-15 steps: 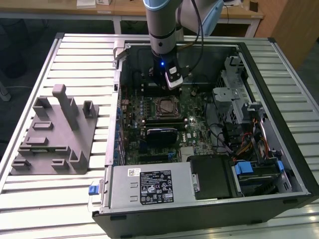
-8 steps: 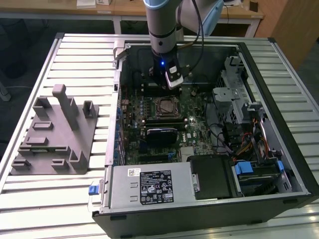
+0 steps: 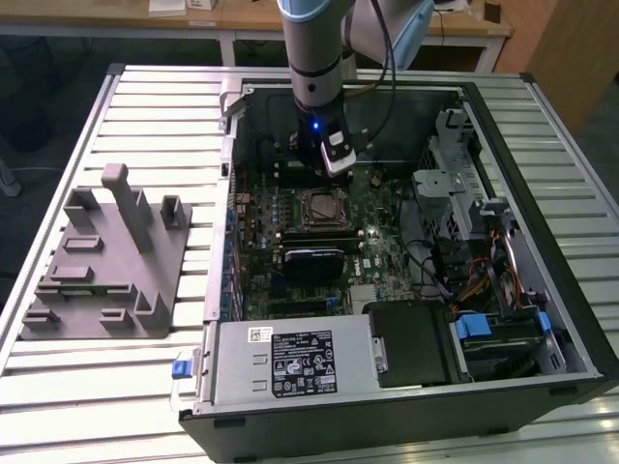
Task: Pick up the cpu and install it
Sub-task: 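Install the first cpu locking lever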
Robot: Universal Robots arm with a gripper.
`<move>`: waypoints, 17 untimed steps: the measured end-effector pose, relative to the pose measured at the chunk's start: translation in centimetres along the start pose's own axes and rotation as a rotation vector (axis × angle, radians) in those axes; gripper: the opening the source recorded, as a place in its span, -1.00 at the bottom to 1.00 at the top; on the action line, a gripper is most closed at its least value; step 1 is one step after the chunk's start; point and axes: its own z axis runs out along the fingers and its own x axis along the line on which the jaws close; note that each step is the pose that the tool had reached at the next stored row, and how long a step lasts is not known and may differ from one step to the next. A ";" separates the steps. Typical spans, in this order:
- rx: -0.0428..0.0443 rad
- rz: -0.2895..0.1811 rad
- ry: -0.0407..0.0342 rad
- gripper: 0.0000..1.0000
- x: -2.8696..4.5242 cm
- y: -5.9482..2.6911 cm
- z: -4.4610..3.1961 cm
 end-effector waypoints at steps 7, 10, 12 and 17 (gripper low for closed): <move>-0.0007 0.000 -0.0027 -0.79 -0.03 -0.30 0.21; -0.0009 0.000 -0.0034 -0.79 -0.04 -0.39 0.28; -0.0009 0.000 -0.0036 -0.79 -0.04 -0.43 0.31; -0.0007 0.000 -0.0037 -0.79 -0.06 -0.48 0.29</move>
